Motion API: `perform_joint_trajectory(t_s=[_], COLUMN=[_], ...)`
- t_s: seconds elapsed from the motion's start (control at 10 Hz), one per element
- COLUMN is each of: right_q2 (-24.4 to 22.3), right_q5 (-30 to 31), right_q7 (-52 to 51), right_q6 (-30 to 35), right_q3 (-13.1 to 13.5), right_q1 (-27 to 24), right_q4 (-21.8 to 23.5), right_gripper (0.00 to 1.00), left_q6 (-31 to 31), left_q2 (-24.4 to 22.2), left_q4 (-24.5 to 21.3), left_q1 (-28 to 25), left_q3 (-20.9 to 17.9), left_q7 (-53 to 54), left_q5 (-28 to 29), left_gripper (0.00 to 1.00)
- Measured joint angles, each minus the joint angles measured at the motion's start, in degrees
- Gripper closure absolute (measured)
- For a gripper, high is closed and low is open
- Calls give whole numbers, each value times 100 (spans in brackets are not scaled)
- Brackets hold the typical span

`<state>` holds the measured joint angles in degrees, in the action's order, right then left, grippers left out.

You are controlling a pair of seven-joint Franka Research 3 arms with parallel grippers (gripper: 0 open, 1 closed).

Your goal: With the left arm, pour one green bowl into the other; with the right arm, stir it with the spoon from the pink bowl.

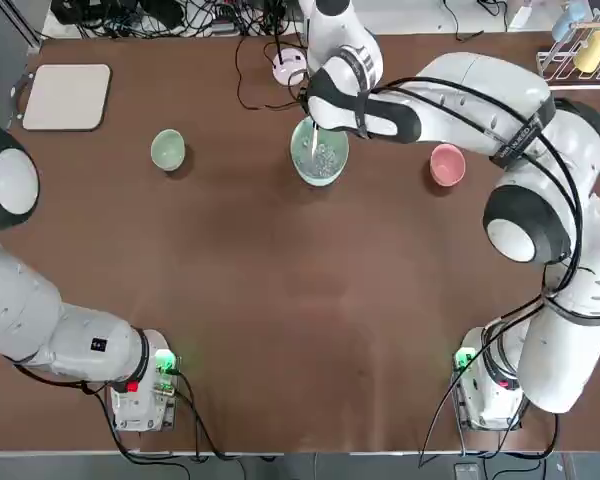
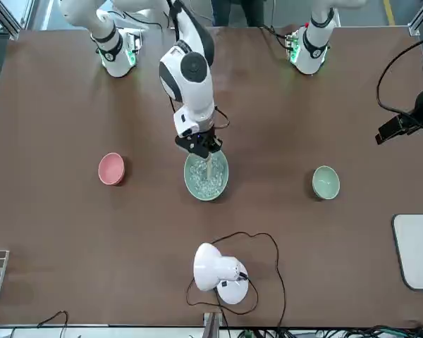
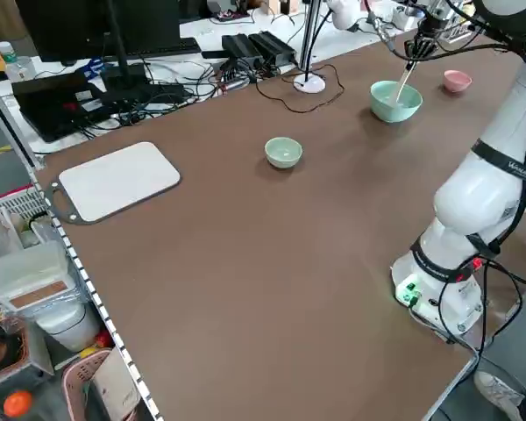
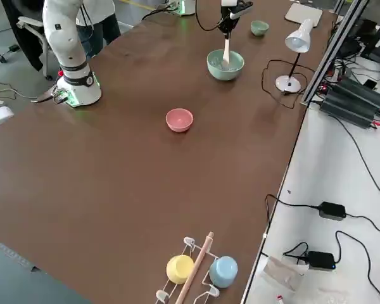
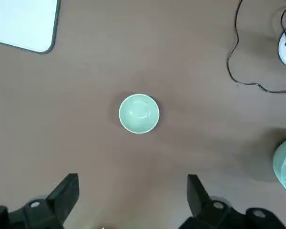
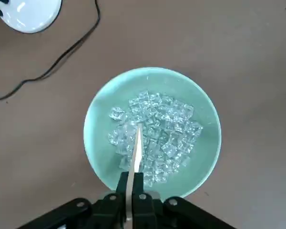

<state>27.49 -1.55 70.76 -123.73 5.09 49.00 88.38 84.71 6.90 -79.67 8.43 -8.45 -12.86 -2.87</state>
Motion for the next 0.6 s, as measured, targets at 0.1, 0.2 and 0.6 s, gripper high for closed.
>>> perform_joint_trajectory(t_s=[0.1,0.2,0.6], right_q2=[0,1,3], right_q5=[-3,-5,5], right_q7=[55,71,51], right_q6=[-52,-62,53], right_q3=[20,41,60], right_q1=[-41,-113,-387], right_q4=[-1,-3,-8], right_gripper=[95,95,95], left_q6=[-43,-76,-100], left_q2=[-8,-15,-6], left_q4=[81,137,152], left_q1=[-59,-168,-412], left_q3=[106,336,770], left_q7=[86,159,214], left_q5=[-1,-2,2], left_gripper=[0,0,0])
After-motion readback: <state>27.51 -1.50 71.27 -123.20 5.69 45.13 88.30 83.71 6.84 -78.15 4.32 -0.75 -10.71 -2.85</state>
